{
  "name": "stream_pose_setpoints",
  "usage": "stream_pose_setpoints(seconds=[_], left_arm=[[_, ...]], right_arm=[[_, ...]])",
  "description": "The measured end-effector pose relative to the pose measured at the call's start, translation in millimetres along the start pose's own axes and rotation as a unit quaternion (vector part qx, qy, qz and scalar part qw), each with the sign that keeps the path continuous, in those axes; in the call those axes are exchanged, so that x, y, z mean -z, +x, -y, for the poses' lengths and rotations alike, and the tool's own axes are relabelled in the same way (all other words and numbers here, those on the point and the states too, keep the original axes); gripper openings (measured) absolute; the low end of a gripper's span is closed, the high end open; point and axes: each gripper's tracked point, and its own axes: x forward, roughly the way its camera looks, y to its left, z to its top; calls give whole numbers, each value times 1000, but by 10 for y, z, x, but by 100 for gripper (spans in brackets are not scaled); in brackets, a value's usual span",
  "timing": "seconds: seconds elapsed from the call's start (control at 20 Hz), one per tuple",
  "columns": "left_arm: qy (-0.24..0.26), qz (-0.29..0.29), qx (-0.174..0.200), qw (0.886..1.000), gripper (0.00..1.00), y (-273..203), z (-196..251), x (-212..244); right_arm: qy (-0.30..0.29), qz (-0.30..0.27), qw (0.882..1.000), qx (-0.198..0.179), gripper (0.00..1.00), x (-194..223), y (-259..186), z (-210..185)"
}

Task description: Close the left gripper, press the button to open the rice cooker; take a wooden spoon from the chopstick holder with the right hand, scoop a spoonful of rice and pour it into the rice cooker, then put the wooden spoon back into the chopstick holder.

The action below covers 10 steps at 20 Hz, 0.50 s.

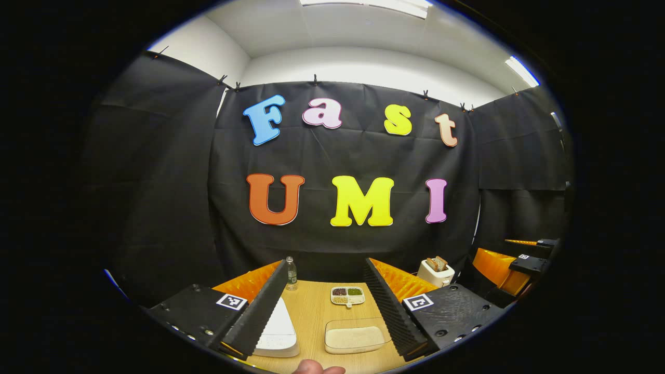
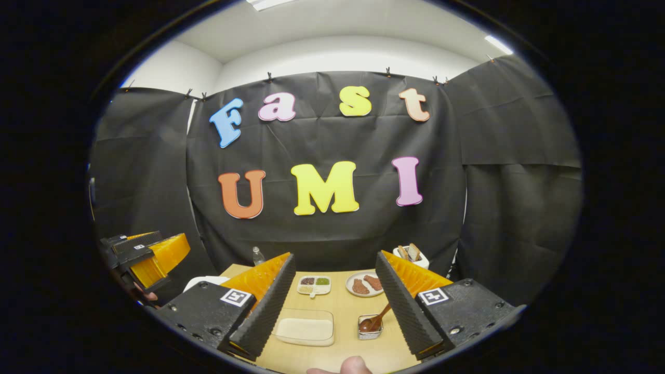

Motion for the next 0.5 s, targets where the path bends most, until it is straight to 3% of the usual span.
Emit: stream_pose_setpoints(seconds=[0.5], left_arm=[[-5, -18, 9, 1000, 94, 53, 11, 168]], right_arm=[[-7, -17, 1000, -4, 99, 198, 125, 80]])
